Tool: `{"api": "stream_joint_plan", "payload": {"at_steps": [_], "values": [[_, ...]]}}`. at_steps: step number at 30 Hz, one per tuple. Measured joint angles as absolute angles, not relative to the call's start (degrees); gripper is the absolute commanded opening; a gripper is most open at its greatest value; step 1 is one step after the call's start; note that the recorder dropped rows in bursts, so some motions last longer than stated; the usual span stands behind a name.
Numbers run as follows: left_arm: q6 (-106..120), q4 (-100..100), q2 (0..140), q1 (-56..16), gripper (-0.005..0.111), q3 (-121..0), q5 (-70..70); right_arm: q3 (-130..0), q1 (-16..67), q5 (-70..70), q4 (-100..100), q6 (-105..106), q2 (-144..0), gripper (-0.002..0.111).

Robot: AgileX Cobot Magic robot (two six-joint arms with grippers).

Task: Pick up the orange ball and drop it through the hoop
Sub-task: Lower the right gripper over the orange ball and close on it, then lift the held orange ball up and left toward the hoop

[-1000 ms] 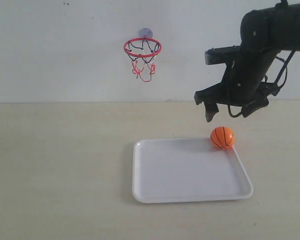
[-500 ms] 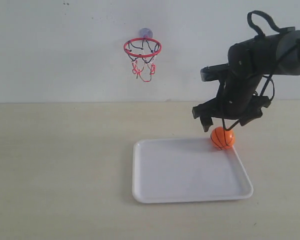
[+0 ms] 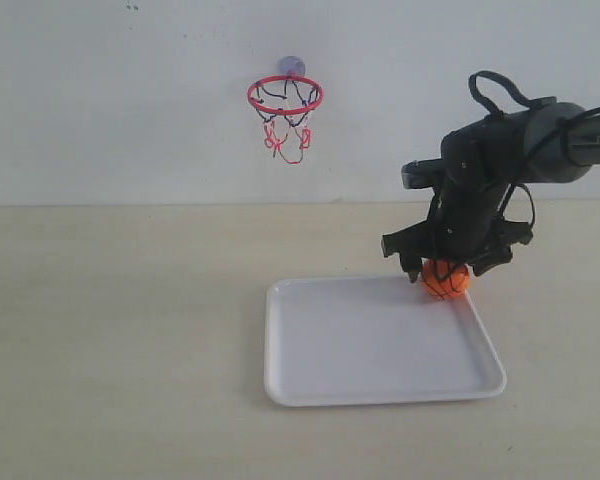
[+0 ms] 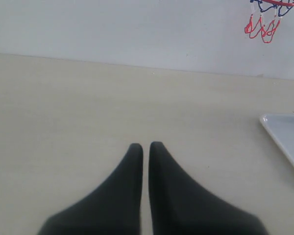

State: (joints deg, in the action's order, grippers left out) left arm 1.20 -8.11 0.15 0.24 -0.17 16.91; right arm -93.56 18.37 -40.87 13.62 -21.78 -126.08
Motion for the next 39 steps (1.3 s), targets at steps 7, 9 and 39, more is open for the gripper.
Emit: {"api": "stream_joint_plan", "payload": {"at_steps": [7,9,39], "values": [[1.20,-8.11,0.15,0.24,0.004,-0.17,16.91,-93.72,18.37,-41.67,13.94,-21.99,-126.18,0.000],[1.20,-8.11,0.15,0.24,0.004,-0.17,16.91,-94.32,18.37,-43.38,13.94,-21.74,-126.18,0.000],[1.20,-8.11,0.15,0.24,0.004,-0.17,16.91,-105.19,18.37,-49.62,-25.69,16.28,-113.32,0.000]]}}
